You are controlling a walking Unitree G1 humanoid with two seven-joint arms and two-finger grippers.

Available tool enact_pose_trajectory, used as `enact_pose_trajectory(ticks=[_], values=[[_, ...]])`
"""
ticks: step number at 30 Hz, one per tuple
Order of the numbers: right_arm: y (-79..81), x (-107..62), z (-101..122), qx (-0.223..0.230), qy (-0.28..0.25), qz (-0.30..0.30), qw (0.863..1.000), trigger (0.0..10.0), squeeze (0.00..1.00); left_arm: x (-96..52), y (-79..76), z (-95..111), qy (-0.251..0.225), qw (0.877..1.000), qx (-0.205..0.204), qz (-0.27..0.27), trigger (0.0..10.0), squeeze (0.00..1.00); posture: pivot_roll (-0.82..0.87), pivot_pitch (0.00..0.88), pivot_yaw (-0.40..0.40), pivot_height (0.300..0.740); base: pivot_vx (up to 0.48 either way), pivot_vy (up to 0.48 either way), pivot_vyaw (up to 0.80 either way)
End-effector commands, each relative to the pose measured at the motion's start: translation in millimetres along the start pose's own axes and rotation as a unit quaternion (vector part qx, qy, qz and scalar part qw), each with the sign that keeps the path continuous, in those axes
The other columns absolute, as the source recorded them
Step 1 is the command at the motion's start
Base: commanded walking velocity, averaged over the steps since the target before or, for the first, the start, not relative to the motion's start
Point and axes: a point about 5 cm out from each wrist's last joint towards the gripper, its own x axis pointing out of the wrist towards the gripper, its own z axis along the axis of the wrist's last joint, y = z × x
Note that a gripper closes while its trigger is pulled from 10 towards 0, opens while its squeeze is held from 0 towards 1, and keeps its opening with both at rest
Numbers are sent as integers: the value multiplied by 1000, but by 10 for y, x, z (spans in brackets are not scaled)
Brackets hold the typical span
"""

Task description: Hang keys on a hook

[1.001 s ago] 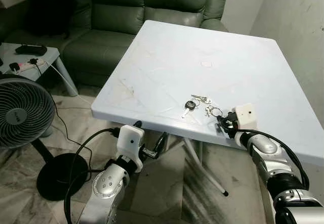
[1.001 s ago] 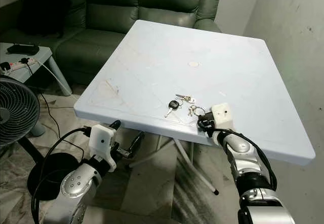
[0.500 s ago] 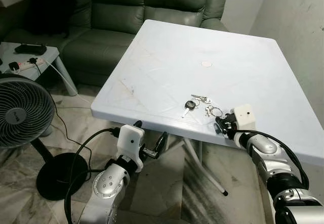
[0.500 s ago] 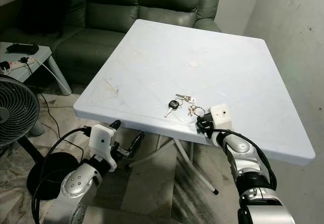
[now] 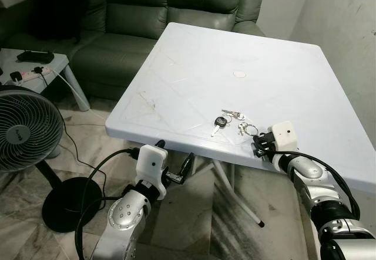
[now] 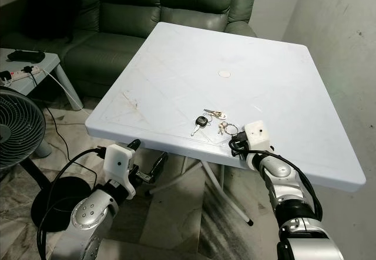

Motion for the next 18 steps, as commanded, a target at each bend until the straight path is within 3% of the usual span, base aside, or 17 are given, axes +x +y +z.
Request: enact_pose_trajectory(ticks=[1, 11, 18], values=[[-45, -8, 9, -6, 4, -3, 1000, 0, 0, 7, 8, 33, -5, 1000, -2, 4, 10000, 0, -5, 53, -63, 740, 0, 0, 0], [-67, -11, 27, -9, -4, -14, 1000, 0, 0, 11, 12, 37, -6, 1000, -2, 5, 10000, 0, -4, 53, -63, 740, 0, 0, 0], [-50, -3, 357, 36, -126, -10, 991, 0, 0, 29, 21, 49, -10, 1000, 3, 9, 10000, 0, -4, 45, -62, 740, 0, 0, 0]])
